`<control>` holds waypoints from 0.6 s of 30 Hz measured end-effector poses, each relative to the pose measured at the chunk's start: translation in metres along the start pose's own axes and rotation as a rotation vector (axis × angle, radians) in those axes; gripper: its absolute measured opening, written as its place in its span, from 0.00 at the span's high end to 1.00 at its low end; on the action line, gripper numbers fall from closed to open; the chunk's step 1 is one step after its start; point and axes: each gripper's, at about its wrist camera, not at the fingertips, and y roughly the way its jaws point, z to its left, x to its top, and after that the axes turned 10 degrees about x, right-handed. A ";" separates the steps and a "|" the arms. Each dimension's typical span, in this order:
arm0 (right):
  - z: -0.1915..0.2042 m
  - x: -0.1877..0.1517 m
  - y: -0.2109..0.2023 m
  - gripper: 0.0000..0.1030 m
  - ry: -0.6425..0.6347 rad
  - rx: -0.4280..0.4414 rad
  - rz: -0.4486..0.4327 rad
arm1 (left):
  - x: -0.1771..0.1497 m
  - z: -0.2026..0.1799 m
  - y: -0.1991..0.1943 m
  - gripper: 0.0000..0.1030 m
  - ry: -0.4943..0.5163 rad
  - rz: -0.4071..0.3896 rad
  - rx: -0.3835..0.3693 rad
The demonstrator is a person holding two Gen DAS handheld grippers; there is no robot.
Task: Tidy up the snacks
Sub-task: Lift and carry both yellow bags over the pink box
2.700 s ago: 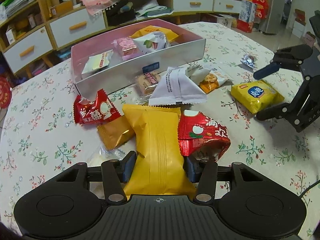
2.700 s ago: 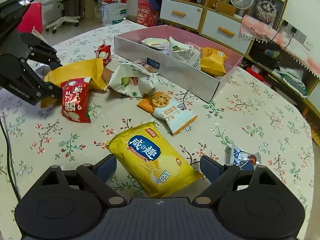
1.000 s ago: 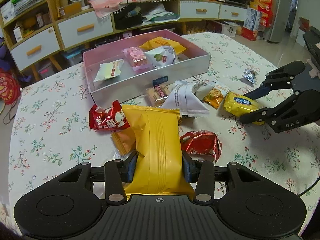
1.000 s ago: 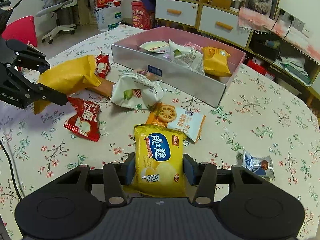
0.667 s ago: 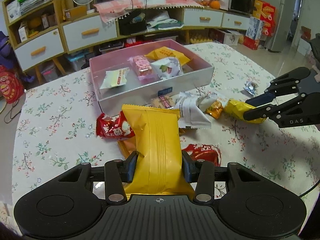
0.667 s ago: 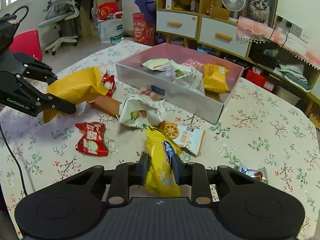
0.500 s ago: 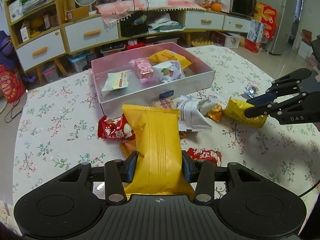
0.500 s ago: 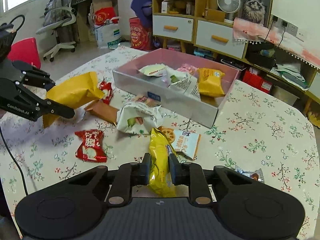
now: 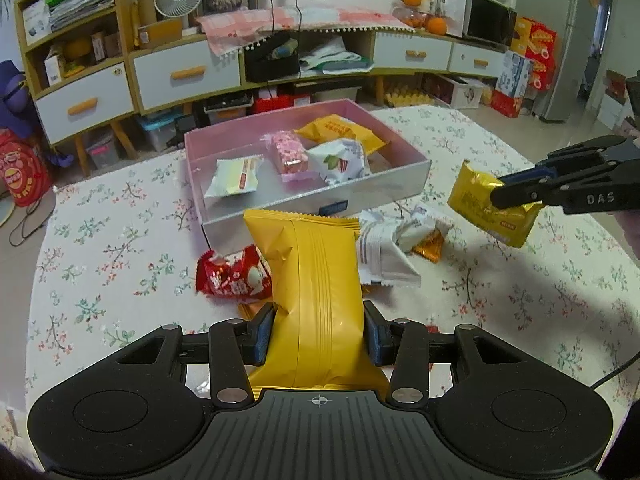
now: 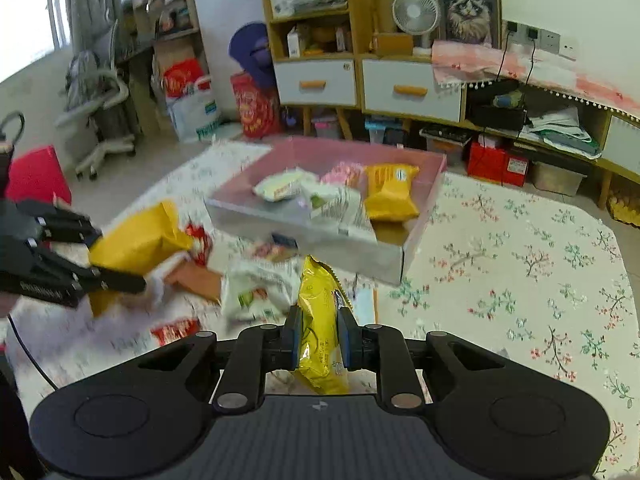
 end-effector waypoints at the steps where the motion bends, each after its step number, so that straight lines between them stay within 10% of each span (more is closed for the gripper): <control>1: 0.000 0.003 -0.002 1.00 0.003 0.002 -0.014 | 0.002 0.001 0.000 0.60 -0.006 -0.004 0.003; 18: 0.012 0.064 0.037 1.00 0.115 0.040 -0.158 | 0.056 0.022 0.032 0.60 -0.168 -0.019 0.042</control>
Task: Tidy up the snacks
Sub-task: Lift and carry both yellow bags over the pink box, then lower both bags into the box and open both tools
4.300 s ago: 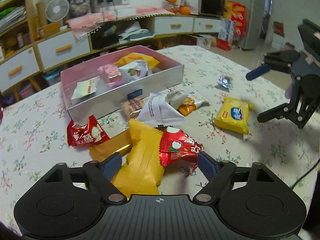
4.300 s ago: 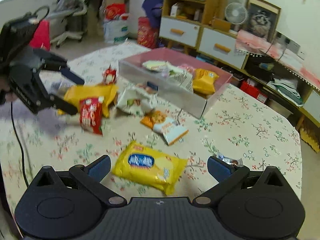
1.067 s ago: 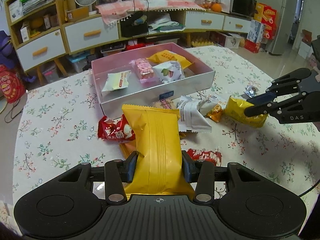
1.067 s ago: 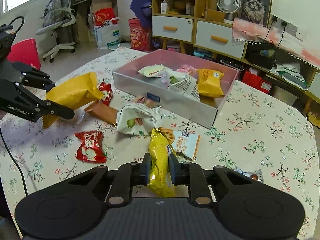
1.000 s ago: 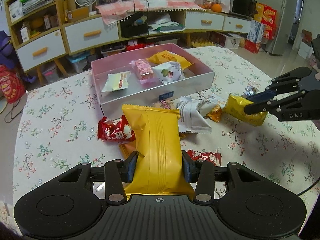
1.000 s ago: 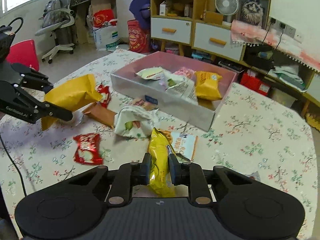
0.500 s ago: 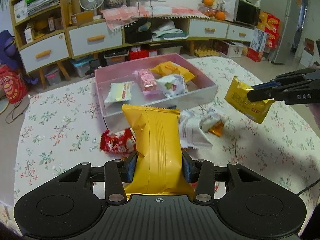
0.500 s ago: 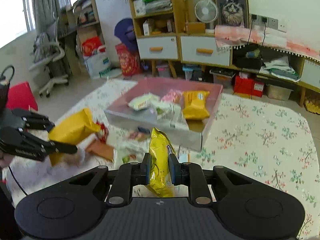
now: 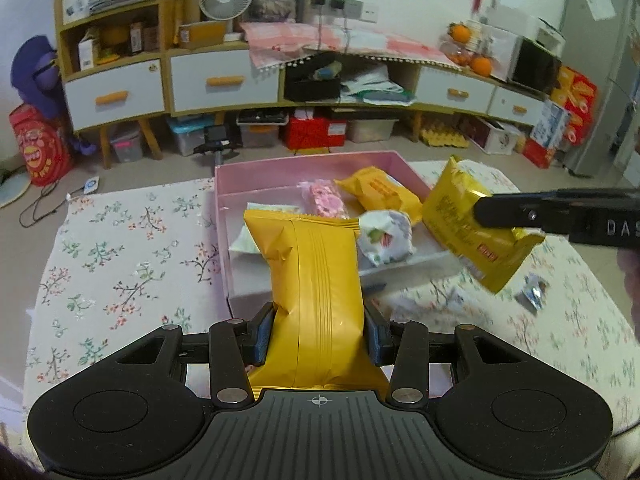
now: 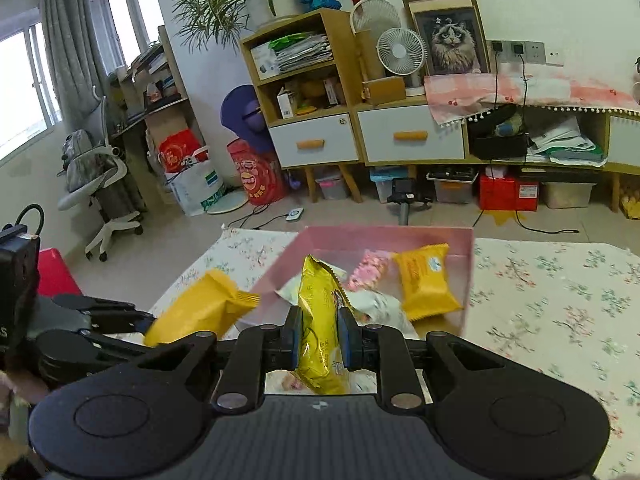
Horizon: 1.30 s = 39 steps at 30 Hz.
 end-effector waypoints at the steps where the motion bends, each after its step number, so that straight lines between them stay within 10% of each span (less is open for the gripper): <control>1: 0.001 0.002 0.004 1.00 0.002 0.000 -0.001 | 0.002 0.000 0.004 0.60 -0.014 0.004 0.004; 26: -0.018 0.015 0.080 1.00 0.137 -0.022 0.033 | 0.046 0.026 0.121 0.61 -0.063 0.141 0.001; 39: -0.033 0.017 0.084 1.00 0.181 -0.051 -0.002 | 0.062 0.016 0.145 0.60 -0.012 0.034 0.124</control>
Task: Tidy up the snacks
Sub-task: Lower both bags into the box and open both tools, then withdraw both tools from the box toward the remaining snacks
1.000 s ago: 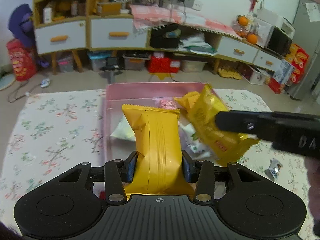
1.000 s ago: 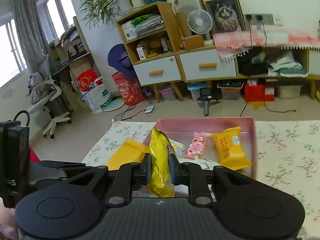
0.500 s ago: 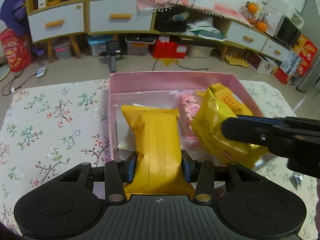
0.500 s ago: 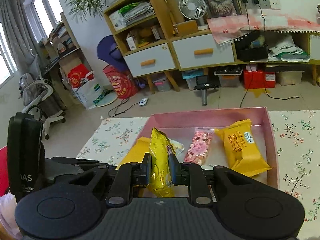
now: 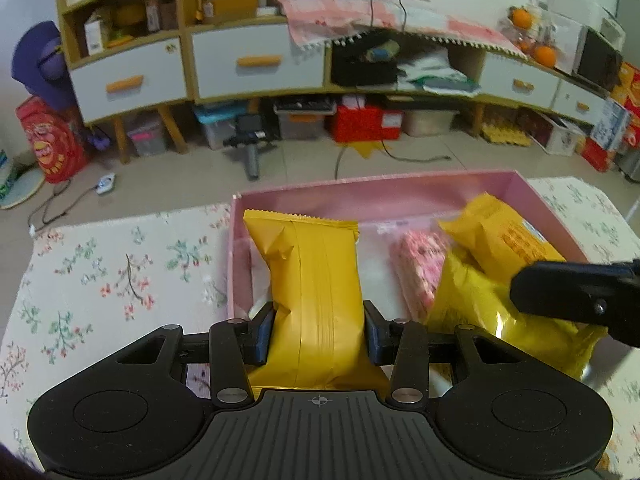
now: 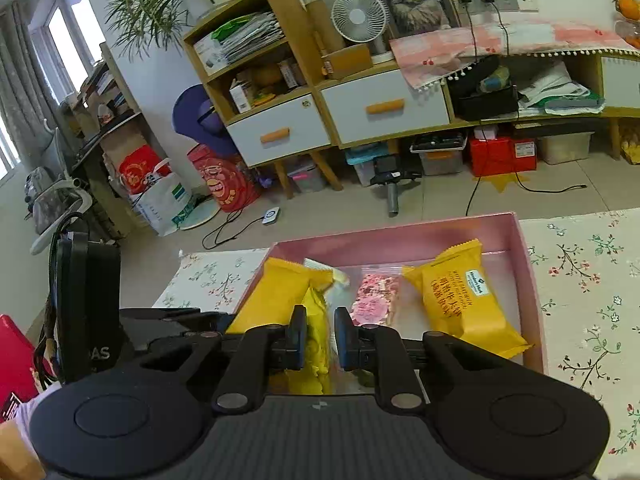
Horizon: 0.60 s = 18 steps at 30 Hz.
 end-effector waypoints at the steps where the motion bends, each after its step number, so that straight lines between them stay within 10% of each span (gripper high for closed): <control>1: -0.001 0.001 0.001 1.00 0.006 0.001 -0.002 | 0.000 0.001 0.000 0.59 -0.012 -0.004 0.001; 10: -0.001 0.004 -0.005 0.98 0.020 0.006 -0.010 | -0.001 0.008 -0.018 0.42 -0.040 -0.027 -0.035; 18: 0.009 0.006 -0.030 0.59 -0.013 -0.013 -0.027 | -0.009 0.006 -0.047 0.23 -0.028 -0.026 -0.058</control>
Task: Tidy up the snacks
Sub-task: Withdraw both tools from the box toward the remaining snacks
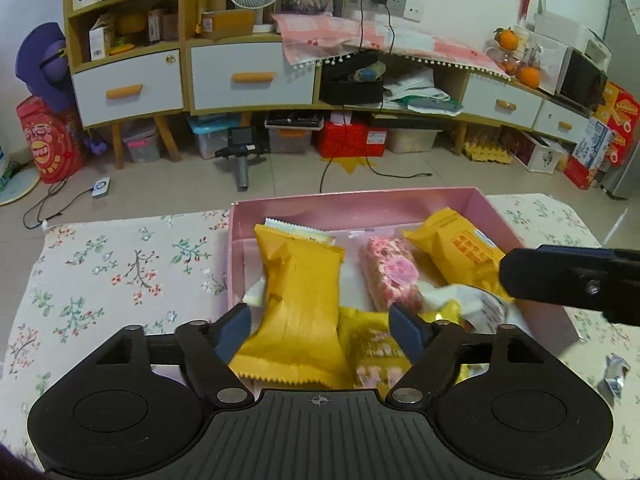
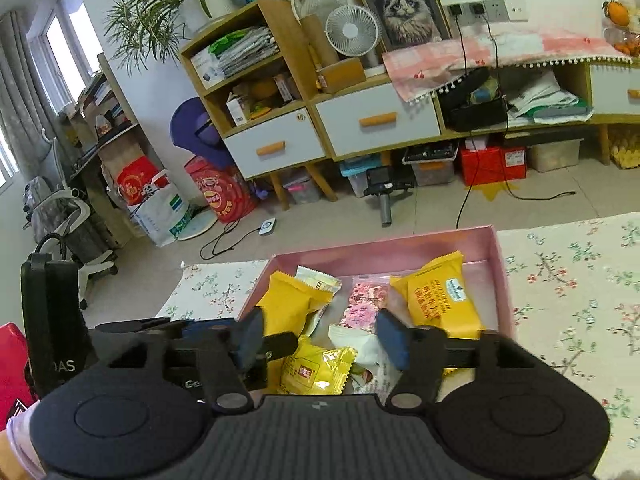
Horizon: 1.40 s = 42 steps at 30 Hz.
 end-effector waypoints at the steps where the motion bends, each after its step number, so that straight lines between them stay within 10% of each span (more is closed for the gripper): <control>1: 0.001 0.000 -0.004 0.54 -0.004 -0.003 -0.001 | -0.001 0.000 -0.004 0.21 0.003 0.000 -0.003; 12: 0.026 -0.005 -0.041 0.27 -0.064 -0.058 -0.008 | -0.019 -0.003 -0.053 0.07 0.037 -0.009 0.005; 34: 0.068 -0.097 -0.068 0.25 -0.358 -0.106 0.114 | -0.122 0.021 -0.112 0.05 0.278 -0.058 0.043; 42: 0.068 -0.153 -0.057 0.25 -0.476 -0.086 0.247 | -0.162 0.057 -0.104 0.05 0.325 -0.069 -0.051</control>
